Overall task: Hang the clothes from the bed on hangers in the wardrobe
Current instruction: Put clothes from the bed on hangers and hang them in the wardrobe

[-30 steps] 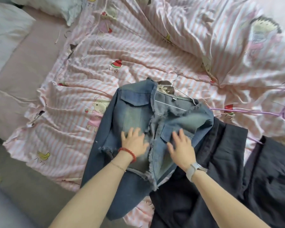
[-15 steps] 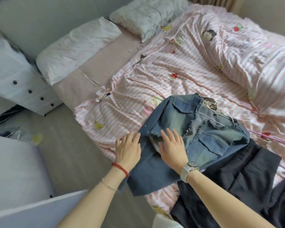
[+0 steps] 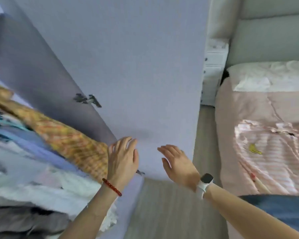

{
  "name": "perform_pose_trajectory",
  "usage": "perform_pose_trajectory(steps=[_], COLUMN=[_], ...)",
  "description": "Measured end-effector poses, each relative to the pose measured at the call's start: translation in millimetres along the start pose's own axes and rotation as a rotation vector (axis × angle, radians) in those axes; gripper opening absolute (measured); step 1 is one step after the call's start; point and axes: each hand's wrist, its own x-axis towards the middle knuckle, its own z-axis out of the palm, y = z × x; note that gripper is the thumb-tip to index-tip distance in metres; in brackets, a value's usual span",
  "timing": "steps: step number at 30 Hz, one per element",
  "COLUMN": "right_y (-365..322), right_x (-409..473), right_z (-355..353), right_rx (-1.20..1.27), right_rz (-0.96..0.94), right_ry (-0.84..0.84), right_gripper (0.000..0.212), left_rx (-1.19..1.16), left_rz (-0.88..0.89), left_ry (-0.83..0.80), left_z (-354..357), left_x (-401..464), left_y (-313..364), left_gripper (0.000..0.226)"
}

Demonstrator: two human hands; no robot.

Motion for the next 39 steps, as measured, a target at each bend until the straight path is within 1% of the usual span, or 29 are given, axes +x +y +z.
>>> perform_pose_trajectory(steps=[3,5,9,11,13,15,17,19,21,23,25,28,30,33,36,38,39], right_y=[-58.4,-92.6,-156.1,-188.6,-222.4,-253.1,-280.0,-300.0,-310.2,-310.3,-305.5,-307.0,-317.6,-335.4,-341.2,-339.9,-339.2], right_x=[61.3,97.9,166.9,200.0,231.0,258.4,281.6,298.6,311.6,322.6,331.8,346.5,355.7,366.6,366.4,360.2,357.6], right_z=[18.5,27.6,42.2,48.8,55.0,61.9,67.7,72.2,74.5,74.1,71.8,67.2,68.0,69.5,71.2,71.1,71.9], right_rx=[0.062,0.103,0.193,0.240,0.307,0.344,0.339,0.333,0.292,0.288,0.281,0.100,-0.016,-0.078,-0.030,0.080,0.130], right_rz=[-0.143,-0.222,-0.339,-0.371,-0.390,-0.397,-0.430,-0.460,-0.480,-0.500,-0.530,-0.528,-0.532,-0.510,-0.576,-0.562,-0.547], right_ry=[-0.052,-0.078,-0.096,-0.104,-0.094,-0.110,-0.170,-0.221,-0.246,-0.220,-0.154,-0.071,-0.082,-0.135,-0.193,-0.212,-0.211], right_gripper=[0.041,0.044,0.046,0.047,0.043,0.037,0.041,0.045,0.044,0.039,0.039,0.038,0.038,0.036,0.044,0.048,0.047], left_rx=[0.102,0.212,0.387,0.465,0.518,0.530,0.534,0.545,0.538,0.547,0.570,0.583,0.576,0.558,0.540,0.534,0.534], left_rz=[-0.183,-0.280,-0.409,-0.468,-0.554,-0.626,-0.674,-0.697,-0.704,-0.697,-0.690,-0.693,-0.705,-0.713,-0.704,-0.693,-0.689], left_ry=[0.090,0.148,0.275,0.311,0.329,0.298,0.233,0.183,0.183,0.205,0.234,0.267,0.277,0.282,0.292,0.313,0.328], left_z=[-49.7,-79.2,-125.1,-140.6,-150.5,-152.1,-147.4,-141.3,-136.4,-133.2,-131.1,-128.8,-126.8,-125.6,-126.2,-126.3,-126.0], left_x=[-1.9,-1.4,5.5,12.6,19.8,24.5,27.5,29.3,29.1,26.8,22.5,19.3,19.0,17.1,13.2,11.2,10.5], left_y=[-71.8,-109.3,-168.6,-195.6,-221.6,-242.9,-259.4,-270.6,-277.2,-280.5,-281.0,-280.8,-280.0,-280.2,-281.9,-282.9,-283.3], left_gripper=[0.036,0.037,0.030,0.031,0.037,0.041,0.045,0.047,0.048,0.048,0.047,0.046,0.046,0.046,0.046,0.045,0.044])
